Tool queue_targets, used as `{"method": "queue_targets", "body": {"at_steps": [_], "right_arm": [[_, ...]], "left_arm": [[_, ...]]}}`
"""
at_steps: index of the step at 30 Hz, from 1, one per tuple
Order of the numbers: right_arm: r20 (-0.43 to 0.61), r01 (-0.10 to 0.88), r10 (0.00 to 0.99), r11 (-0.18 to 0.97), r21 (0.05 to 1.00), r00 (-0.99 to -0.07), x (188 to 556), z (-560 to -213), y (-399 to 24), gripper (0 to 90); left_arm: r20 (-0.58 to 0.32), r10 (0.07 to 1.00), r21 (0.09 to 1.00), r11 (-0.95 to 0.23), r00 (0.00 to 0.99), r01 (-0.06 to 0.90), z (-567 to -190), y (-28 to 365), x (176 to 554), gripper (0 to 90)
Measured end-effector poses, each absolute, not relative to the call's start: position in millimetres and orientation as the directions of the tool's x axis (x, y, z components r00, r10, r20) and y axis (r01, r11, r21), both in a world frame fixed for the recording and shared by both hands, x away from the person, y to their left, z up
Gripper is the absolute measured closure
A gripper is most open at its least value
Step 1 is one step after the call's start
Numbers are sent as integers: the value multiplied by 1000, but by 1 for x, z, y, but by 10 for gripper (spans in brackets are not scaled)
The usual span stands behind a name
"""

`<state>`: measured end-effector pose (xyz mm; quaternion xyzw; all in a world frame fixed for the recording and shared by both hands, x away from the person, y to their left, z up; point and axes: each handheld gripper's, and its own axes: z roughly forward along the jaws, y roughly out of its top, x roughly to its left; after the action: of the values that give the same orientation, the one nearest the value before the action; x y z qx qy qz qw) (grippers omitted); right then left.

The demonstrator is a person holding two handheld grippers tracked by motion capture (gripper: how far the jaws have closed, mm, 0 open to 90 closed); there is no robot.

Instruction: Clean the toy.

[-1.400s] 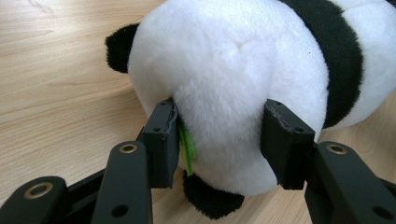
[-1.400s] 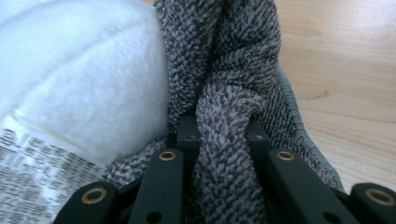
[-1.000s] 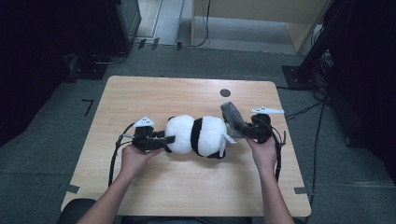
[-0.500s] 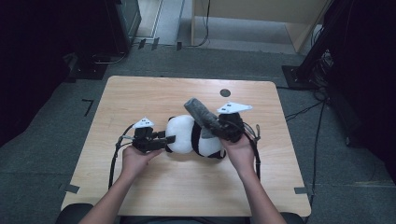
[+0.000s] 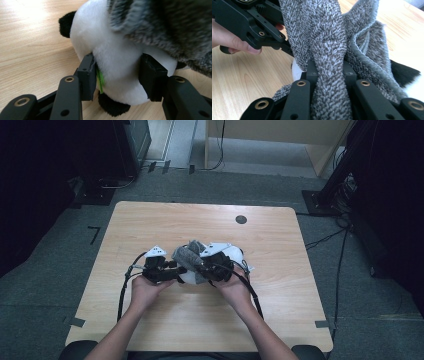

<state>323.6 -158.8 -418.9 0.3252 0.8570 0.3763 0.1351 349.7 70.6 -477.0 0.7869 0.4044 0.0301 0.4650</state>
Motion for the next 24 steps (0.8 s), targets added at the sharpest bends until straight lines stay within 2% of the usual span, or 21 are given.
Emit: {"method": "queue_targets", "body": {"at_steps": [12, 24], "right_arm": [[14, 481, 717, 452, 751, -697, 322, -407, -199, 756], [58, 531, 810, 327, 782, -584, 323, -397, -253, 750]], "left_arm": [[-337, 649, 750, -253, 682, 611, -476, 67, 355, 481], [-343, 643, 744, -260, 685, 616, -474, 66, 358, 478]]}}
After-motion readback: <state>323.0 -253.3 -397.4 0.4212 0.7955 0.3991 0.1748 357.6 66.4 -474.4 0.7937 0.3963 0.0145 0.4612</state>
